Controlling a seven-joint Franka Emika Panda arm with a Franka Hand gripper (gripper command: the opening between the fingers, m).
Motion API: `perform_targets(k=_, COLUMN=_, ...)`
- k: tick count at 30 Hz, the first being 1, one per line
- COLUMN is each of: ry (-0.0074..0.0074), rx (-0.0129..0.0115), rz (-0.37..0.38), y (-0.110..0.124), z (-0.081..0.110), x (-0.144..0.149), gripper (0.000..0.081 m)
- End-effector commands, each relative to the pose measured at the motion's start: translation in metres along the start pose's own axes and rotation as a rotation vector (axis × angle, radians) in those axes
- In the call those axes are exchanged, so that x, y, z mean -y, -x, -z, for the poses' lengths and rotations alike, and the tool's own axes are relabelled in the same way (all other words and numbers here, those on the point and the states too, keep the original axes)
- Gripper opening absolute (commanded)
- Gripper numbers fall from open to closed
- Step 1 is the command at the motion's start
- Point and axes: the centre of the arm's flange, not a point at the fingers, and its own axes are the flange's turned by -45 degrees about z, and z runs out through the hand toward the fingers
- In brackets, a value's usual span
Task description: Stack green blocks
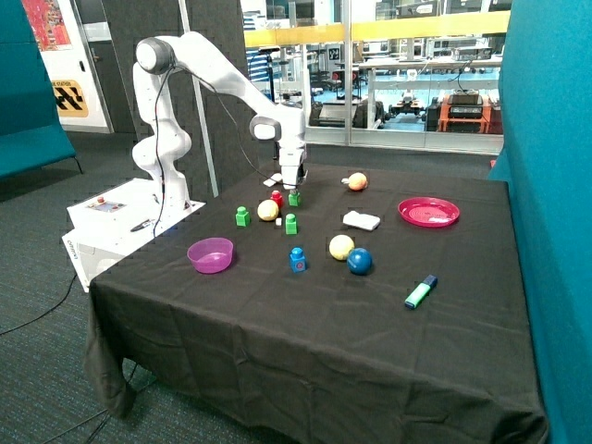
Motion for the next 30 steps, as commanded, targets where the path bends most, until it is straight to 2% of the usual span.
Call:
perform_targets(k=1, ry=-0.0014, rx=0.001, rz=-0.01, y=0.003, z=0.0, x=-0.005, gripper=0.0)
perform_targets(k=7, ry=-0.0014, rx=0.001, rz=0.014, y=0.003, z=0.009, x=-0.001, gripper=0.0)
perform_targets(k=23, ry=-0.0015, rx=0.0009, rz=0.069, y=-0.011, z=0.067, x=-0.001, gripper=0.0)
perform_targets(k=30, ry=-0.0015, rx=0.0009, rz=0.067, y=-0.013, z=0.09, x=-0.01, gripper=0.0)
